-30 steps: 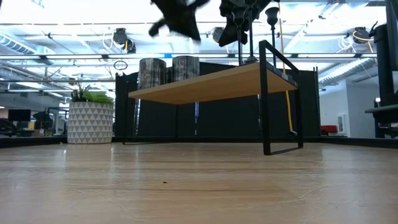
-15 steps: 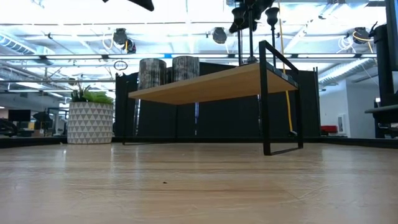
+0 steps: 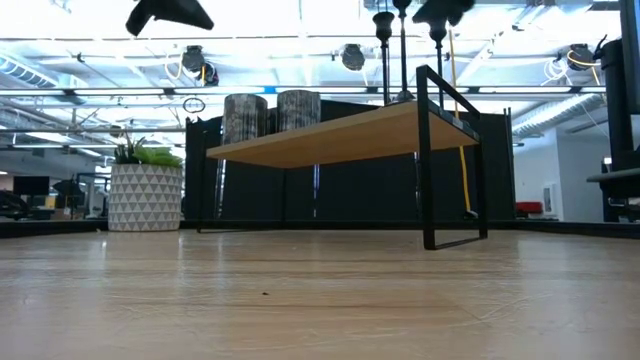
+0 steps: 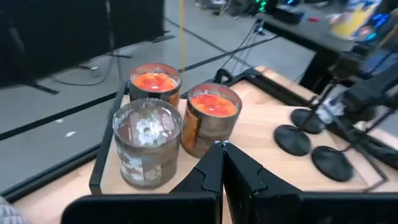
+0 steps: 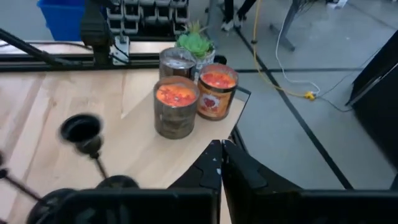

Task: Pick & Place candle stick holders
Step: Return to Home Position

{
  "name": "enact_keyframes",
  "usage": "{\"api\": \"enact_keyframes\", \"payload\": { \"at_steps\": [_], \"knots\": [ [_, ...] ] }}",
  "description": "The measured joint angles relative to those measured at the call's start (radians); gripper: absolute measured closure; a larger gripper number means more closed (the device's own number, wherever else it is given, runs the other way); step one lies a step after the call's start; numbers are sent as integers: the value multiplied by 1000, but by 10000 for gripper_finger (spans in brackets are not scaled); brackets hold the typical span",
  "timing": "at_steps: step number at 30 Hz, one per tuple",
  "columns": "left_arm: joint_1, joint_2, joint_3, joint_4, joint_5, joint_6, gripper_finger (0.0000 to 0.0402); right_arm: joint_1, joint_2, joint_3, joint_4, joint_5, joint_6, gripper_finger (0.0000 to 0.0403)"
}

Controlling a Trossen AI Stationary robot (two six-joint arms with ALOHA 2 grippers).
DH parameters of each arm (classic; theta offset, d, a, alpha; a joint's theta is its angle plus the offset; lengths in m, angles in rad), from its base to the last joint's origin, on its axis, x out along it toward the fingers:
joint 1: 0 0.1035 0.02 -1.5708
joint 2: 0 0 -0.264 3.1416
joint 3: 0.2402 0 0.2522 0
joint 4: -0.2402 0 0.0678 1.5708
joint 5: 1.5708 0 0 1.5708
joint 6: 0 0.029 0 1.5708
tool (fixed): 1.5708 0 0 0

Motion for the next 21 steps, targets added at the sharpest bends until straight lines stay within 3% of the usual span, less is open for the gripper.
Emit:
{"api": "enact_keyframes", "payload": {
  "at_steps": [10, 21],
  "knots": [
    [-1, -281, -206, 43, 128, 29, 397, 0, -303, -296, 136, 0, 114, 402],
    [0, -472, -348, 84, 207, 104, 392, 0, -574, -584, 278, 1, 207, 402]
  ]
}}
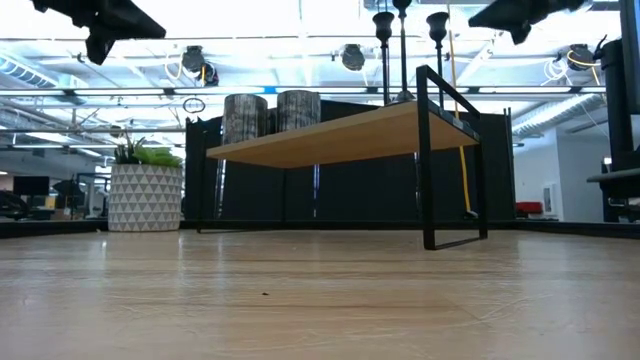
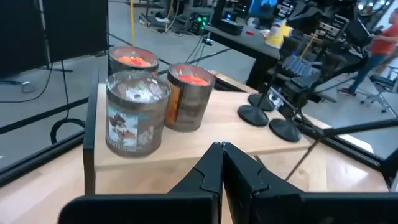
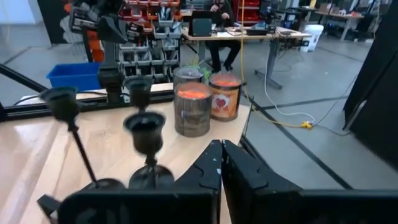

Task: Pick & Place candle stick holders
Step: Return to Home Position

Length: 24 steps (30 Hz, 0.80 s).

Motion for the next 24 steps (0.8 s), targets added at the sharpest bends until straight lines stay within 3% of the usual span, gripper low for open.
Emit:
{"api": "enact_keyframes", "payload": {
  "at_steps": [8, 24],
  "knots": [
    [0, -102, -110, 33, 42, -1, 398, 0, -140, -136, 0, 1, 72, 402],
    [0, -341, -408, 309, 211, 17, 387, 0, -432, -364, 56, 0, 211, 403]
  ]
}}
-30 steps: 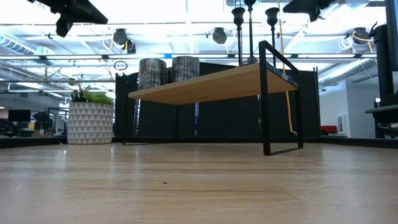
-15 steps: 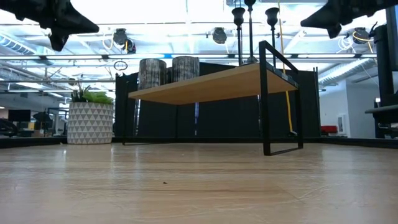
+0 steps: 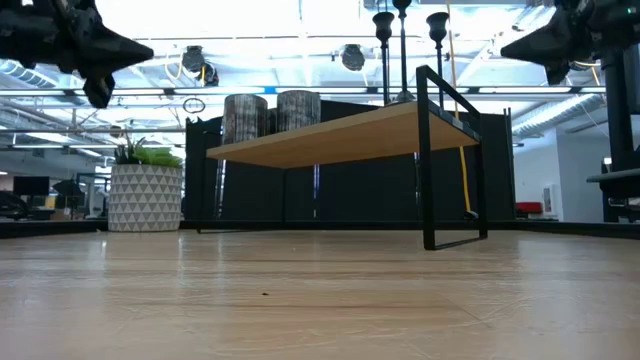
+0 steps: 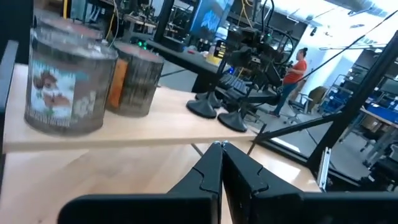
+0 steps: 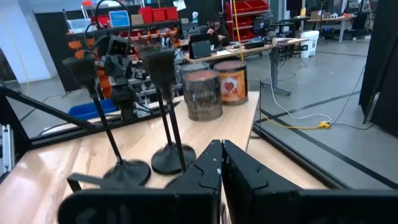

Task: Pick & Place candle stick holders
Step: Return to Home Position

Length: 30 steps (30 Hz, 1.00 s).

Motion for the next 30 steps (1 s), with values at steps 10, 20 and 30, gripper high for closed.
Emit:
{"api": "enact_keyframes", "payload": {
  "at_steps": [10, 20, 30],
  "knots": [
    [0, -89, -139, 16, 25, -45, 383, 0, -114, -80, -11, -1, 16, 403],
    [0, -90, -203, 52, 46, -70, 387, 0, -123, -204, 56, -1, 143, 403],
    [0, -90, -203, 42, 155, -62, 371, 0, -123, -326, 98, 1, 209, 403]
  ]
}}
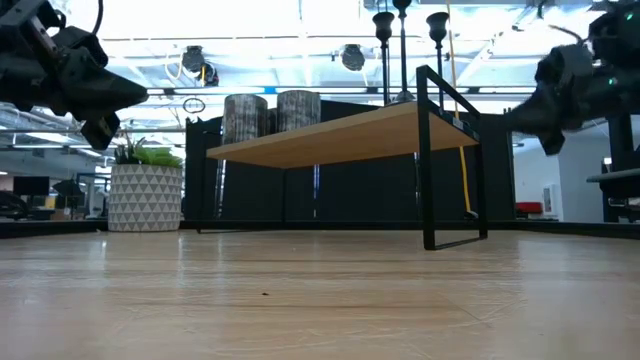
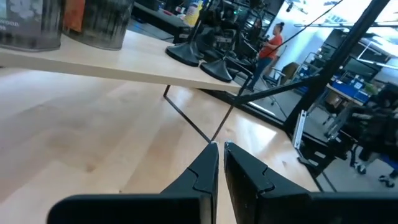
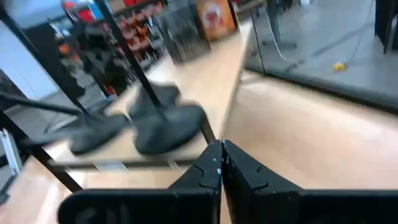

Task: Pick & Place candle stick holders
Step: Return to Home Position

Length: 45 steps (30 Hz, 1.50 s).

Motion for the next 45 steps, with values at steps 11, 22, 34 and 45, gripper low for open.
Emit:
{"api": "enact_keyframes", "payload": {
  "at_steps": [11, 22, 34, 45],
  "knots": [
    [0, 0, 0, -1, -25, 94, 371, 0, 0, -65, 21, 299, -245, 403],
    [0, 0, -1, 2, -10, 375, 371, 0, 0, -69, 93, 471, -433, 403],
    [0, 0, -2, -1, 71, 415, 371, 0, 0, -121, 177, 362, -475, 403],
    [0, 0, -2, 2, 70, 358, 371, 0, 1, -148, 307, 366, -473, 403]
  ]
}}
